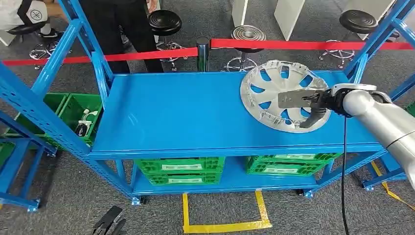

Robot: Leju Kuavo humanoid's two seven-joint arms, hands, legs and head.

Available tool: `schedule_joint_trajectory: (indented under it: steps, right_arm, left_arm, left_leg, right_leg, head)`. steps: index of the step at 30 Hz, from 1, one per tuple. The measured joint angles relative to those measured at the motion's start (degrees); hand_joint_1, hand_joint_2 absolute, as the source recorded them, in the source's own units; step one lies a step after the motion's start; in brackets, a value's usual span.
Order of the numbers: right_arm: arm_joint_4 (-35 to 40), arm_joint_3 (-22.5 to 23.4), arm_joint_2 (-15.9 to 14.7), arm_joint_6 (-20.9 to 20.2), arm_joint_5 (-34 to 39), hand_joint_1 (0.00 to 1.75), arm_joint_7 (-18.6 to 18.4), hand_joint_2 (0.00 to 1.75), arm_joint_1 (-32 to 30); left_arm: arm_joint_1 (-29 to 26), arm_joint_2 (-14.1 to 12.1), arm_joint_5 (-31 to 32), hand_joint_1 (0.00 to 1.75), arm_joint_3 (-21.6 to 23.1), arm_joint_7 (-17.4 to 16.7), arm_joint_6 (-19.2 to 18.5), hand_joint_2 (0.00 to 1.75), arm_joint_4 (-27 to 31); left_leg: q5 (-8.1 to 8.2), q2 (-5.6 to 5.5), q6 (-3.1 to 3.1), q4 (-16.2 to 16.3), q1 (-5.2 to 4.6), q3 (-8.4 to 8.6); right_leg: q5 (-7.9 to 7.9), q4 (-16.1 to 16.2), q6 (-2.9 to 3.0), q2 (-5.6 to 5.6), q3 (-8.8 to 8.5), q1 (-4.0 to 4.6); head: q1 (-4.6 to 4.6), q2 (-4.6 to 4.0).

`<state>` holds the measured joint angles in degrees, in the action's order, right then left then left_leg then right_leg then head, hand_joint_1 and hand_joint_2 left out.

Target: Take the parts from the cabinet and place them on the table.

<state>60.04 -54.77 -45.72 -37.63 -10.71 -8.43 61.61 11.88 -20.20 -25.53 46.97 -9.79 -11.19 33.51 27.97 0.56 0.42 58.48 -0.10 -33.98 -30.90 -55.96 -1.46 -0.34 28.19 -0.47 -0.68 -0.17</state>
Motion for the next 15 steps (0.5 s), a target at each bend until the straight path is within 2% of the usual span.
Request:
schedule_joint_trajectory:
  steps: [2, 6, 10, 15]
  right_arm:
    - [-0.04, 0.02, 0.89, 2.25, -3.02, 0.0, 2.18, 1.75, -0.41]
    - [-0.04, 0.02, 0.9, 2.4, -3.18, 0.0, 2.31, 1.75, -0.45]
    - [-0.66, 0.11, 2.62, 4.7, -7.49, 0.0, 6.58, 1.75, -1.96]
    - [-1.09, 0.74, 5.09, 7.74, -12.61, 0.0, 7.56, 1.75, -2.75]
  left_arm:
    - [-0.25, -0.06, -0.96, 0.0, 0.07, 0.0, 0.11, 0.0, -0.09]
    - [-0.27, -0.07, -0.96, 0.0, 0.09, 0.0, 0.11, 0.0, -0.09]
    - [-0.63, -0.26, -2.1, 0.0, 0.96, 2.3, -0.64, 0.0, -1.03]
    - [-0.54, -0.07, -3.06, 0.0, 1.53, 0.81, -0.2, 0.0, -1.18]
  left_leg:
    - [0.04, 0.28, 0.05, -0.01, 0.01, 0.05]
    - [0.04, 0.29, 0.05, -0.01, 0.01, 0.05]
    - [0.05, 0.51, 0.05, -0.02, 0.0, 0.03]
    - [0.05, 0.74, 0.06, -0.03, 0.0, 0.05]
  right_leg:
    - [0.0, 0.0, 0.01, 0.2, 0.01, 0.02]
    - [0.0, 0.0, 0.01, 0.22, 0.01, 0.03]
    - [0.03, -0.02, 0.03, 0.41, 0.11, 0.01]
    - [0.08, -0.02, 0.04, 0.64, 0.15, 0.02]
  head:
    - [-0.02, 0.0]
    - [-0.02, 0.0]
    - [0.0, 0.0]
    - [-0.07, 0.0]
